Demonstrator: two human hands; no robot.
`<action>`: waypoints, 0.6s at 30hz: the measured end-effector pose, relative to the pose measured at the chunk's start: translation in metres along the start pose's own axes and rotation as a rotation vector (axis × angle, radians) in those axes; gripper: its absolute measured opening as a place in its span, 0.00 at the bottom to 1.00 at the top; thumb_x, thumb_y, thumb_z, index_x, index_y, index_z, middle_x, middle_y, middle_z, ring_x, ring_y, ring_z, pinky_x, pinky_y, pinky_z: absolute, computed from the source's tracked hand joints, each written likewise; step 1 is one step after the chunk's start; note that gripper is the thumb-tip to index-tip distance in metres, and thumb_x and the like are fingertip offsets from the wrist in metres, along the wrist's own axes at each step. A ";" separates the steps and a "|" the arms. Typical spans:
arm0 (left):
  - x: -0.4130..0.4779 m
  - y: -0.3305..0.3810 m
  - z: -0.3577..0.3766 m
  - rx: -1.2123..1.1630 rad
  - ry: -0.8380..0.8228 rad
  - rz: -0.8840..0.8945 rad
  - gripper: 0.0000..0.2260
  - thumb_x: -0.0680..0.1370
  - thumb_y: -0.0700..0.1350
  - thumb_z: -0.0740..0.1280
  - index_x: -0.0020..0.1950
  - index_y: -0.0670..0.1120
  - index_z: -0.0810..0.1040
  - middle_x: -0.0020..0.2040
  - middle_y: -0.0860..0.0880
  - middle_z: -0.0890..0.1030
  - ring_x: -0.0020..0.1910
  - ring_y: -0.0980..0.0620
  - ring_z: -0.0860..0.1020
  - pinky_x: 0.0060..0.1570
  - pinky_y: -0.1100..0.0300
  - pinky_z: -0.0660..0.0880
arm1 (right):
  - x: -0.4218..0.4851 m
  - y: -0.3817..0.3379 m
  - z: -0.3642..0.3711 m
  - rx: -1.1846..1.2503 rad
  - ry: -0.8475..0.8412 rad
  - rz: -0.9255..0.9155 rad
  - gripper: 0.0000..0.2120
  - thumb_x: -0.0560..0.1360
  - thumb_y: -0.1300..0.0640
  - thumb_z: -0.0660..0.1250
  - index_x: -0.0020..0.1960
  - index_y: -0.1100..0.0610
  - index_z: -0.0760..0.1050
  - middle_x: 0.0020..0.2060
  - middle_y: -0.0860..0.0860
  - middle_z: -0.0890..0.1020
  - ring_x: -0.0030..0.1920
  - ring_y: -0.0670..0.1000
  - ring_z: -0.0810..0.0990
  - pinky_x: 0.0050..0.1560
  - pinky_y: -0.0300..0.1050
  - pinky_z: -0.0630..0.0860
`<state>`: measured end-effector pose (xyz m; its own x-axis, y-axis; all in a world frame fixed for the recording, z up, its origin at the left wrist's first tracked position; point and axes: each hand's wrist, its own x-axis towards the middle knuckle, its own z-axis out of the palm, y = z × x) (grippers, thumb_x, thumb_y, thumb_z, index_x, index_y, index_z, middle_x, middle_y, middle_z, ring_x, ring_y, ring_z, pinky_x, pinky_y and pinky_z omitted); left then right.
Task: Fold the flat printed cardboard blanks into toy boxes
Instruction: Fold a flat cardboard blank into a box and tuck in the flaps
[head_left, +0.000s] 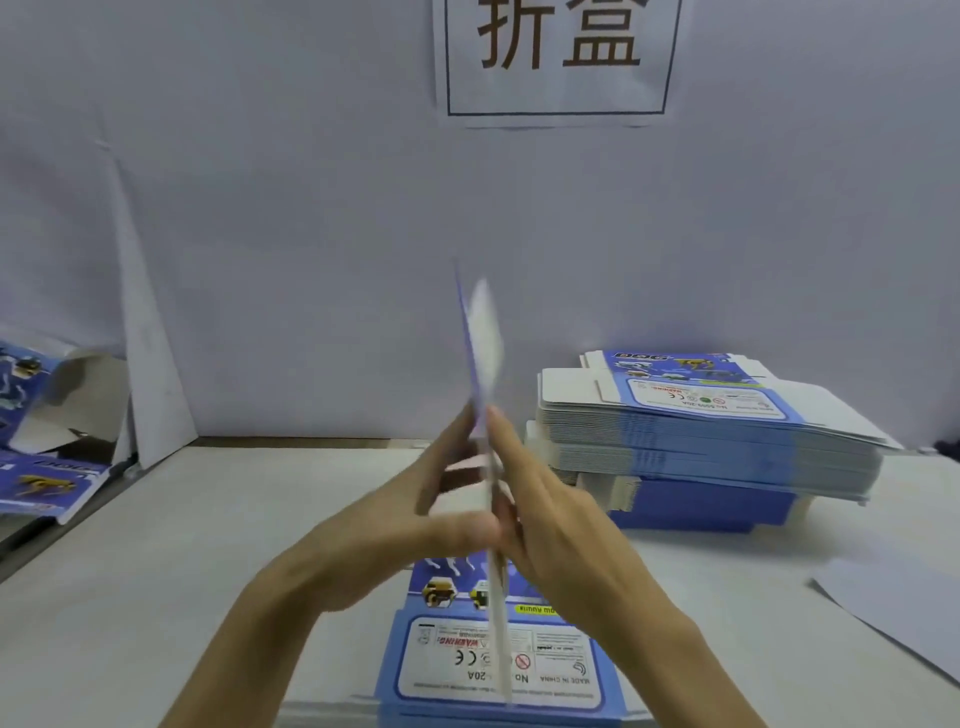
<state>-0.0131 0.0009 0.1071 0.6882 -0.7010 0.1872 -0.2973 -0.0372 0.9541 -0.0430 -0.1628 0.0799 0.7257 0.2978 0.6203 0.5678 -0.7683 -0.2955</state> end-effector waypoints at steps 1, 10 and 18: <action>0.001 0.001 0.006 0.086 0.047 -0.037 0.55 0.54 0.72 0.75 0.73 0.70 0.47 0.65 0.71 0.67 0.63 0.70 0.71 0.56 0.65 0.76 | 0.000 -0.001 0.001 0.083 -0.001 0.049 0.31 0.78 0.52 0.55 0.78 0.43 0.46 0.62 0.51 0.78 0.48 0.57 0.81 0.46 0.56 0.78; 0.006 -0.002 0.027 0.308 0.404 -0.143 0.50 0.66 0.58 0.74 0.64 0.79 0.33 0.39 0.83 0.65 0.43 0.71 0.73 0.47 0.63 0.79 | -0.002 0.019 0.002 0.175 0.256 0.089 0.35 0.74 0.57 0.57 0.72 0.30 0.48 0.35 0.38 0.74 0.32 0.42 0.73 0.36 0.28 0.70; 0.003 -0.006 0.003 0.363 0.504 -0.092 0.27 0.79 0.48 0.63 0.76 0.56 0.58 0.51 0.62 0.79 0.45 0.68 0.79 0.32 0.72 0.75 | -0.001 0.036 -0.002 -0.008 0.402 -0.052 0.28 0.76 0.67 0.59 0.73 0.52 0.60 0.71 0.56 0.68 0.68 0.48 0.65 0.49 0.52 0.82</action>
<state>-0.0113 -0.0030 0.1013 0.9228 -0.2648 0.2799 -0.3670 -0.3832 0.8476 -0.0242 -0.1916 0.0706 0.4854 0.0926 0.8694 0.5960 -0.7626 -0.2516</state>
